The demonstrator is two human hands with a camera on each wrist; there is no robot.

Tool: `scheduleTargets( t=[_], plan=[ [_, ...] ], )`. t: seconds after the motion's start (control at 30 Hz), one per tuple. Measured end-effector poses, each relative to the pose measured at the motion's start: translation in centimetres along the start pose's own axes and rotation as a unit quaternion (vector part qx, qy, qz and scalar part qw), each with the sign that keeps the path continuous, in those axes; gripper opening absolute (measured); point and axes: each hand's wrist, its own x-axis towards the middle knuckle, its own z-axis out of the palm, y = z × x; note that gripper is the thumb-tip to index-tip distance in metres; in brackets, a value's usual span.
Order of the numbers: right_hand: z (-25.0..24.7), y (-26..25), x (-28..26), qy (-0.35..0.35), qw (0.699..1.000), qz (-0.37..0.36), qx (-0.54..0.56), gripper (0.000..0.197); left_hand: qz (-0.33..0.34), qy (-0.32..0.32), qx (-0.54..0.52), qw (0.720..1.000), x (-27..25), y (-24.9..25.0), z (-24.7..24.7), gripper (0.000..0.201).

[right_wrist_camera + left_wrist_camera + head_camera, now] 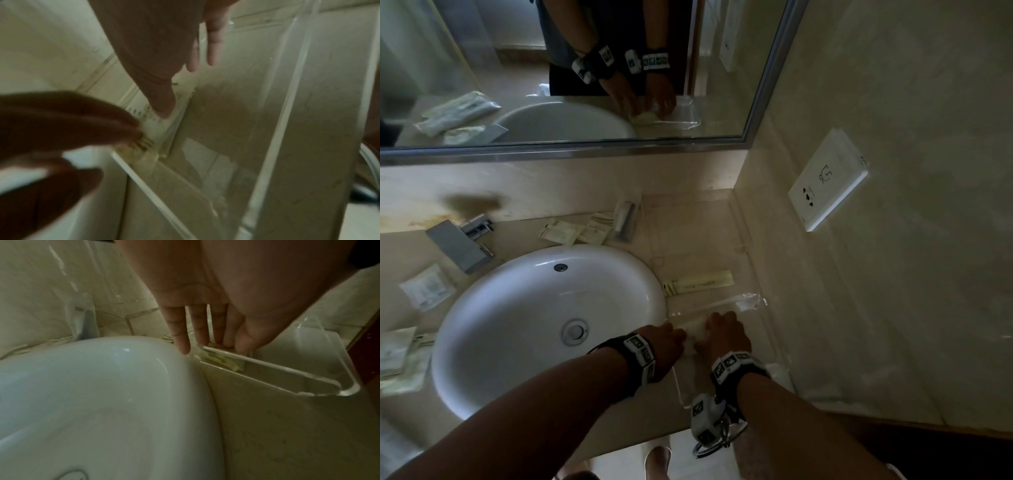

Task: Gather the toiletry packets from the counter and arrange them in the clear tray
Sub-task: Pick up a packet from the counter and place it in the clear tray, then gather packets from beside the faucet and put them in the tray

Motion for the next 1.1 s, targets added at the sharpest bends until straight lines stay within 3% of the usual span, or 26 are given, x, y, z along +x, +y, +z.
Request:
scheduleTargets(
  t=[0.13, 0.3, 0.53, 0.9, 1.1],
  plan=[
    [0.5, -0.8, -0.1, -0.007, 0.998, -0.062, 0.002, 0.04, 0.0, -0.023, -0.018, 1.0, 0.5, 0.1, 0.2, 0.055],
    [0.3, -0.6, 0.7, -0.057, 0.996, -0.046, 0.045, 0.042, -0.003, -0.042, -0.004, 0.999, 0.8, 0.2, 0.0, 0.056],
    [0.4, -0.5, 1.3, -0.066, 0.996, -0.029, 0.051, 0.037, -0.002, -0.042, -0.004, 0.999, 1.0, 0.1, 0.2, 0.055],
    [0.5, 0.6, 1.7, -0.112, 0.993, -0.027, 0.039, 0.053, 0.017, -0.049, 0.002, 0.999, 0.5, -0.1, 0.2, 0.054],
    [-1.3, 0.7, 1.4, -0.125, 0.992, -0.028, 0.003, 0.071, 0.01, -0.014, -0.084, 0.996, -1.6, -1.9, -1.3, 0.049]
  ],
)
